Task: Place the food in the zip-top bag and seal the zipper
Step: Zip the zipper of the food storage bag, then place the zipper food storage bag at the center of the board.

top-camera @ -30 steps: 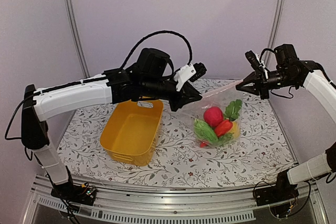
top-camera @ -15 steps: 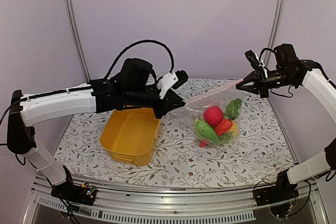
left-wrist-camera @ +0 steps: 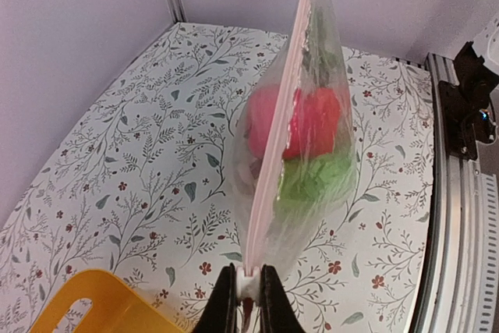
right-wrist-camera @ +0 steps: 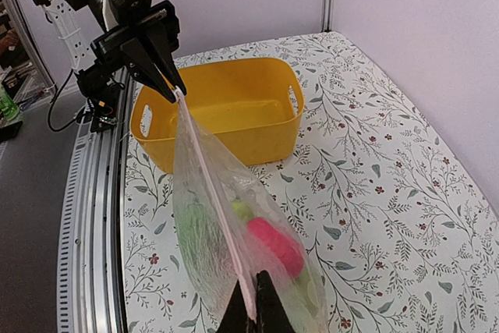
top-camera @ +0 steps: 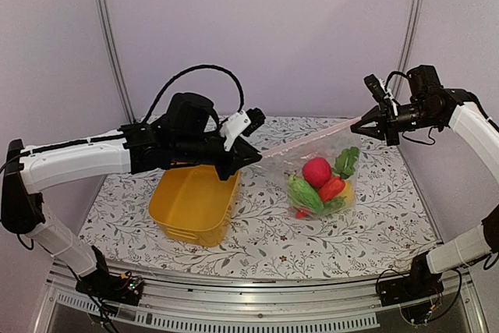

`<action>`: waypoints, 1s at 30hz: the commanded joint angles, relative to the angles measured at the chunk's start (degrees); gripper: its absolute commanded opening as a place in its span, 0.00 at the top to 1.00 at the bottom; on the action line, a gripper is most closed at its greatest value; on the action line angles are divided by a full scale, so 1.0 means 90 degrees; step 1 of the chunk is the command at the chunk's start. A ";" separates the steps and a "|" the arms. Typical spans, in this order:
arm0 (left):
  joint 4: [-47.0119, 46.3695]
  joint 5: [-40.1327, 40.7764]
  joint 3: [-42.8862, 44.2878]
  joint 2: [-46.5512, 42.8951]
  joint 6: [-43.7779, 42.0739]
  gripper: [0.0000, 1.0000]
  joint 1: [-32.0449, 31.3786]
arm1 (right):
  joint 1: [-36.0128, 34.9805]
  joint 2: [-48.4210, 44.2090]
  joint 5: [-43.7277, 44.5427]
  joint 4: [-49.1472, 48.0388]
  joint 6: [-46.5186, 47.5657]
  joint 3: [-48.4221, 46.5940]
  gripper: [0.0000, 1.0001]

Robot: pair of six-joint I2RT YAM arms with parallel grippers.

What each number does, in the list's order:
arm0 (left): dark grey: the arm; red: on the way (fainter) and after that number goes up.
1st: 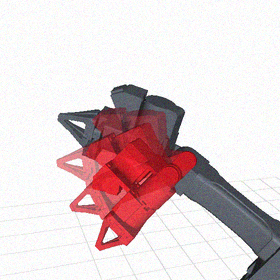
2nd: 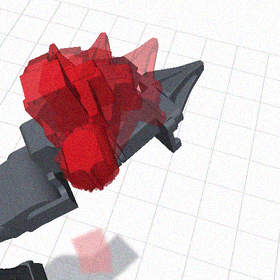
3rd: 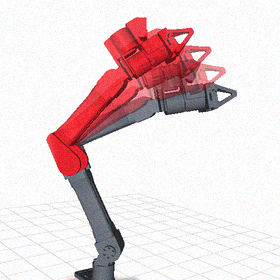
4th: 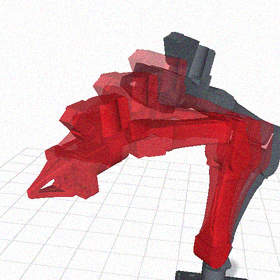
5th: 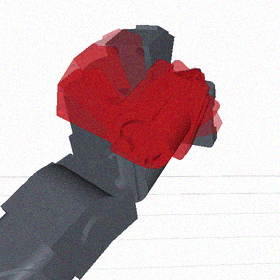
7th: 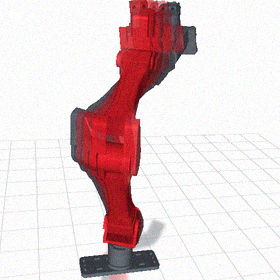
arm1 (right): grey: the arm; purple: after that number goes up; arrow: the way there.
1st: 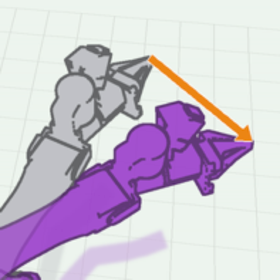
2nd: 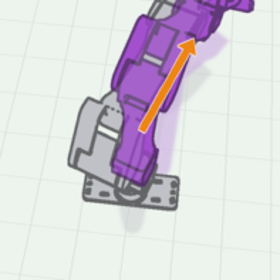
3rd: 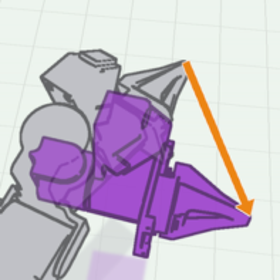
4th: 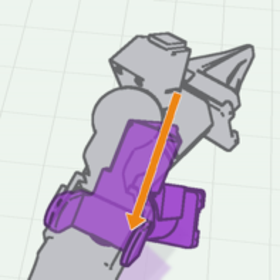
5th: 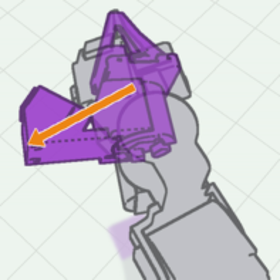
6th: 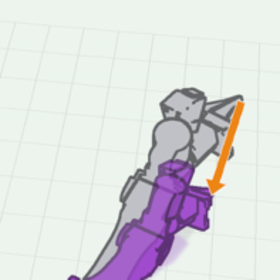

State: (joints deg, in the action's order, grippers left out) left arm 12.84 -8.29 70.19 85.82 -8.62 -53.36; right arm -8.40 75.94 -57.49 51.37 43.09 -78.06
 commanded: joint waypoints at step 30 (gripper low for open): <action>-0.0688 -0.0946 -0.0205 0.0140 0.0644 0.48 0.0255 | 0.0245 0.0302 -0.0028 -0.0343 -0.0198 -0.0236 1.00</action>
State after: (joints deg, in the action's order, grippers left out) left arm 11.75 -10.90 68.51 84.42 -5.15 -51.46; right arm -6.35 78.15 -57.34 49.50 41.78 -79.02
